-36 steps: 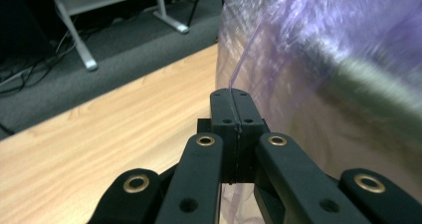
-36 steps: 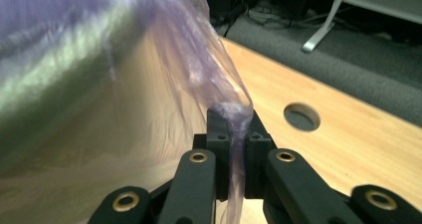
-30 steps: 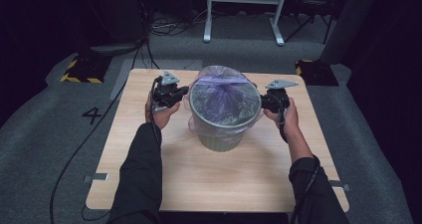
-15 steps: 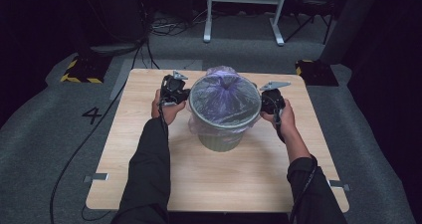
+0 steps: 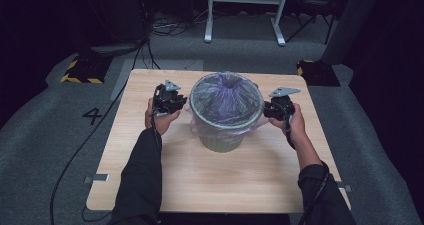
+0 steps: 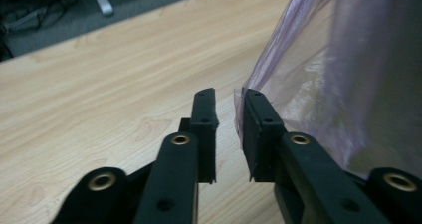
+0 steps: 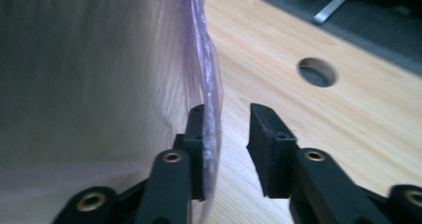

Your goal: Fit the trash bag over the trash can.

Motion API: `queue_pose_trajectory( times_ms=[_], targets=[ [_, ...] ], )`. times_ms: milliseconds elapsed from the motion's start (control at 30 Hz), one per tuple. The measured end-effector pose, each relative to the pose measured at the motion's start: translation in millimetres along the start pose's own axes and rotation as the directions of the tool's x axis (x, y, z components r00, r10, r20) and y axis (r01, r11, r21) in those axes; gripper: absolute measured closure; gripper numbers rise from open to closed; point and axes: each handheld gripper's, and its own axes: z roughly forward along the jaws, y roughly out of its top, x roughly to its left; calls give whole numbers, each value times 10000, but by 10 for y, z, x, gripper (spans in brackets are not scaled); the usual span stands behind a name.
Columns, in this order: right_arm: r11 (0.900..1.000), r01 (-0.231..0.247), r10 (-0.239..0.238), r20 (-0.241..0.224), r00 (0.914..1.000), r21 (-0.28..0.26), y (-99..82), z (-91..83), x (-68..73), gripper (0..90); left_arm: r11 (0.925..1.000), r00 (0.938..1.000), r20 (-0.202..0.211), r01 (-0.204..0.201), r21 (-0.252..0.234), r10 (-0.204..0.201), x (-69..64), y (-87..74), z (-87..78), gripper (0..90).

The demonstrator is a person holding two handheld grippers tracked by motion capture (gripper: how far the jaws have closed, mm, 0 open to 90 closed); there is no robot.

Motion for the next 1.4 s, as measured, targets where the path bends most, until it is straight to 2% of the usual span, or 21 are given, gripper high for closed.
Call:
queue_pose_trajectory(
  times_ms=[167, 333, 433, 467, 500, 567, 600, 667, 733, 800, 833, 867, 900, 933, 967, 1000, 1033, 1167, 1200, 1333, 1400],
  targets=[
    [9954, 693, -672, 343, 9972, -661, -102, -264, -38, 573, 9976, 10000, 61, -29, -689, 33, 14, -132, -285, 539],
    [9885, 1281, -1226, 708, 9899, -800, -170, -430, -24, 457, 9936, 9975, 205, -659, -918, 680, -111, -272, -529, 377],
    [9840, 1349, -1256, 837, 9885, -1160, -189, -527, -22, 372, 9899, 9919, 688, -999, -1005, 1071, -215, -320, -638, 264],
    [9826, 1402, -1298, 893, 9875, -1215, -190, -546, -20, 364, 9870, 9881, 789, -1234, -1035, 1318, -273, -330, -672, 253],
    [9802, 1490, -1322, 1293, 9827, -1304, -189, -572, -5, 347, 9848, 9849, 867, -1410, -1013, 1499, -317, -333, -687, 238],
    [9741, 1831, -1560, 1923, 9689, -1325, -177, -591, 35, 328, 9778, 9739, 1161, -1836, -1013, 1949, -436, -334, -706, 197],
    [9716, 1917, -1601, 2117, 9641, -1387, -170, -597, 56, 328, 9694, 9638, 1265, -2227, -1032, 2349, -527, -331, -706, 185],
    [9661, 1961, -1564, 2240, 9620, -1677, -145, -614, 116, 331, 9561, 9436, 1625, -2750, -1013, 2886, -676, -325, -692, 174],
    [9636, 2006, -1551, 2417, 9579, -1769, -124, -620, 157, 336, 9484, 9332, 1740, -3009, -1001, 3144, -768, -331, -678, 165],
    [9637, 1898, -1436, 2349, 9614, -1876, -113, -639, 179, 339, 9406, 9247, 1747, -3264, -933, 3382, -850, -340, -652, 165],
    [9627, 1872, -1423, 2231, 9643, -1954, -113, -650, 187, 339, 9381, 9208, 1805, -3347, -890, 3456, -881, -345, -635, 180],
    [9627, 1987, -1539, 2325, 9603, -1837, -116, -650, 199, 340, 9330, 9155, 1803, -3498, -846, 3596, -915, -347, -617, 231],
    [9625, 2198, -1749, 2556, 9508, -1590, -124, -638, 216, 352, 9317, 9152, 1749, -3534, -841, 3630, -937, -349, -604, 298],
    [9628, 2233, -1807, 2523, 9506, -1518, -131, -631, 219, 385, 9282, 9126, 1697, -3639, -768, 3719, -955, -348, -590, 349],
    [9642, 2172, -1826, 2129, 9599, -1524, -146, -625, 219, 468, 9263, 9128, 1575, -3703, -696, 3768, -965, -348, -580, 434],
    [9652, 2119, -1842, 1767, 9669, -1535, -158, -620, 218, 505, 9190, 9073, 1459, -3897, -602, 3943, -962, -354, -568, 481],
    [9673, 2073, -1880, 1353, 9728, -1464, -184, -604, 223, 632, 9169, 9049, 1477, -3945, -602, 3991, -953, -360, -564, 625],
    [9738, 1915, -1846, 657, 9806, -1227, -260, -546, 207, 797, 9138, 8989, 1647, -4009, -645, 4060, -910, -397, -541, 890],
    [9764, 1791, -1739, 525, 9834, -1205, -279, -533, 198, 820, 9140, 8966, 1784, -4015, -589, 4054, -902, -407, -537, 896],
    [9853, 1465, -1467, 46, 9892, -881, -406, -433, 178, 880, 9025, 8864, 1816, -4304, -151, 4258, -906, -490, -470, 898],
    [9893, 1284, -1297, -142, 9915, -697, -476, -368, 175, 892, 9052, 8908, 1835, -4248, 114, 4157, -892, -557, -413, 899]
  ],
)
